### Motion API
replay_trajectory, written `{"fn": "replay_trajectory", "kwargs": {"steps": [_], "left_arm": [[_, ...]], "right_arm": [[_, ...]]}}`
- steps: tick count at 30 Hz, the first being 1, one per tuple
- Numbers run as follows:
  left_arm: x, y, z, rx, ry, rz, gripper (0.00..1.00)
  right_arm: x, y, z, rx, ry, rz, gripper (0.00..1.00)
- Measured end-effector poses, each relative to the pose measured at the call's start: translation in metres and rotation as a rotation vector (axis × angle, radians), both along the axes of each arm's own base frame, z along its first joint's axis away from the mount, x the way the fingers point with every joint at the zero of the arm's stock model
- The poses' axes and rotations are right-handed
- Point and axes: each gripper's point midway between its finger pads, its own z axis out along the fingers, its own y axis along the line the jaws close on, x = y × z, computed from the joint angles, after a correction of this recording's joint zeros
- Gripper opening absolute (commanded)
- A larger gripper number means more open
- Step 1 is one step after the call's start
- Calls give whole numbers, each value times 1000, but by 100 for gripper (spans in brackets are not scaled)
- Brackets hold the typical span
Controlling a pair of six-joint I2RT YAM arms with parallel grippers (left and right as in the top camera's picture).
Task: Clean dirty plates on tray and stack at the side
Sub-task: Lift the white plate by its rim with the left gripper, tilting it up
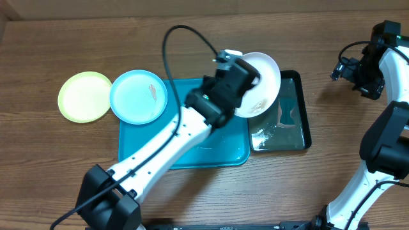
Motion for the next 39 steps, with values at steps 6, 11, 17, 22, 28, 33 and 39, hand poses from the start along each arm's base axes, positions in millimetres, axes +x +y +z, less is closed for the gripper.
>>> {"fn": "replay_trajectory", "kwargs": {"steps": [6,11,17,22,28,33,39], "left_arm": [[-9,-28,31,163,-198,-63,4],[-23,-51,66,301,-377,-97,4],[-40,-73,112,417,-560,-95,4],[-54,-85,149,464,-671,-73,4],[-64,-89,169,502,-718,-65,4],[-64,-87,170,544,-714,-65,4],[-64,-86,168,556,-706,-68,4]], "right_arm": [[0,0,0,1,1,0,100],[0,0,0,0,0,1,100],[0,0,0,0,0,0,100],[0,0,0,0,0,1,100],[0,0,0,1,1,0,100],[0,0,0,0,0,0,100],[0,0,0,0,1,0,100]]}}
